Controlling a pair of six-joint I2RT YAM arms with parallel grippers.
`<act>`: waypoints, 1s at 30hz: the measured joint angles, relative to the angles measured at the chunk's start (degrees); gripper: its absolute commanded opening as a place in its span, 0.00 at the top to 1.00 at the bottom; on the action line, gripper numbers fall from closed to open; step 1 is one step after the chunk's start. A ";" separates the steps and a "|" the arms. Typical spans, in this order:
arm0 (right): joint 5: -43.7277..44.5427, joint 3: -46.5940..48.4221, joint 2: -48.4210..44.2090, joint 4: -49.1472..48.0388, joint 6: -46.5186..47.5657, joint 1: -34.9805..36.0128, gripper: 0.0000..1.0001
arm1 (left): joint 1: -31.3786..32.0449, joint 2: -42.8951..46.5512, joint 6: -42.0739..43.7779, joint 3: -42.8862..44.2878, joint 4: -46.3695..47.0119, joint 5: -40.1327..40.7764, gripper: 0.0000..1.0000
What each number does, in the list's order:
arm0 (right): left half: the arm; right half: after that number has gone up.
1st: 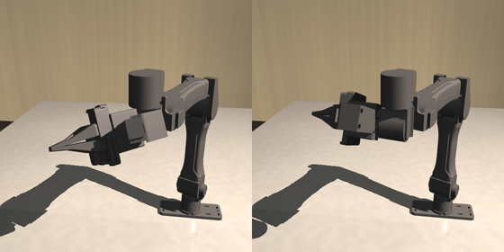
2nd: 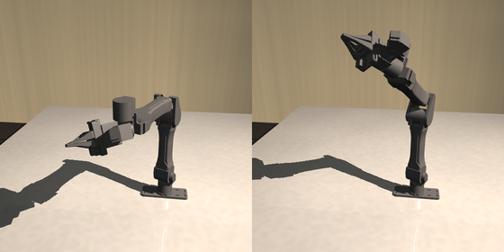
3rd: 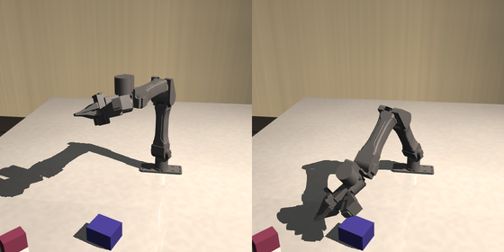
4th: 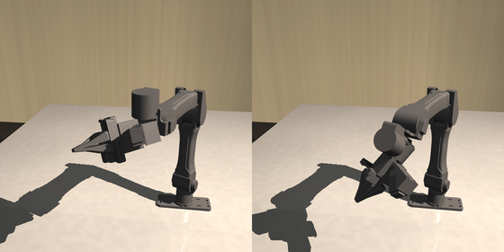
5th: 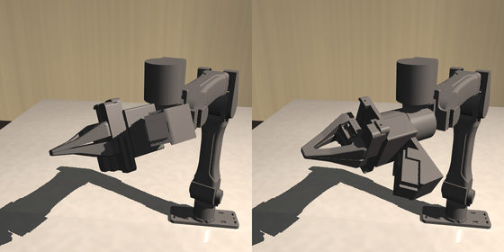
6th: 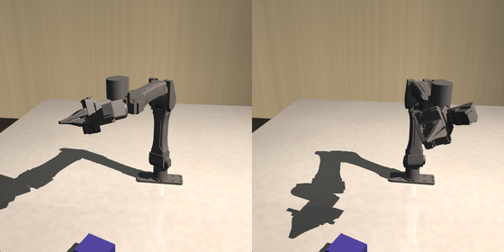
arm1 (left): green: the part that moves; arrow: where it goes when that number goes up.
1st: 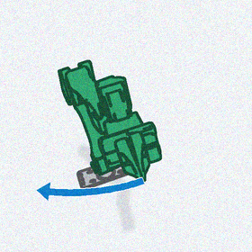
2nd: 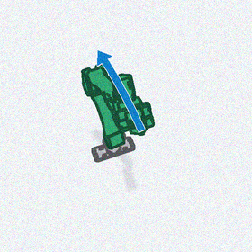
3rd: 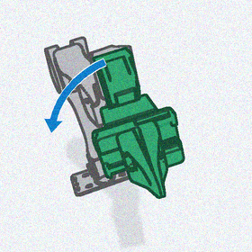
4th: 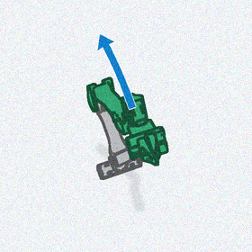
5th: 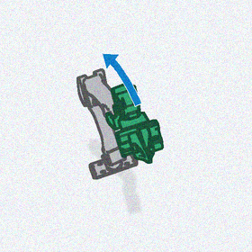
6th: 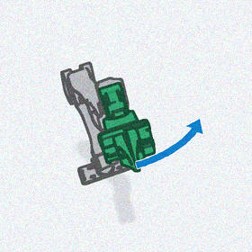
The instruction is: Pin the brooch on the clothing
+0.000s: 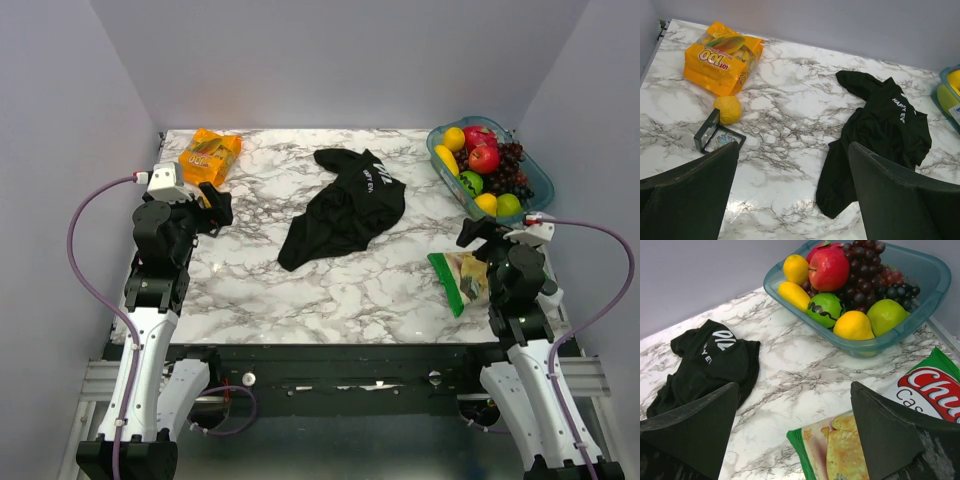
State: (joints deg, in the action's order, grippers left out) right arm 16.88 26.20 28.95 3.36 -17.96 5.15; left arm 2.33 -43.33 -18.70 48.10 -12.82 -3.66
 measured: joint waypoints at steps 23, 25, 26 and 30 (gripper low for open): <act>-9.42 8.07 18.23 2.86 0.76 14.03 0.12 | 24.02 -14.03 6.64 -0.11 1.77 -1.38 0.01; -9.55 8.26 19.10 2.73 -0.24 16.41 0.12 | 26.08 -18.18 7.15 0.26 0.70 -1.68 0.01; -9.55 8.26 19.50 2.69 -0.68 17.46 0.12 | 26.60 -20.31 7.23 0.46 0.07 -1.99 0.01; -9.44 8.26 21.62 2.71 -2.16 20.83 0.12 | 27.06 -26.38 7.30 1.09 -1.62 -2.45 0.01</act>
State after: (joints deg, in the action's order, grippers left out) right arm 7.44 34.46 50.57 6.07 -20.12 25.98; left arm 29.39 -69.71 -11.40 49.19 -14.44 -6.11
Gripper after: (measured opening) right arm 0.886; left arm 0.988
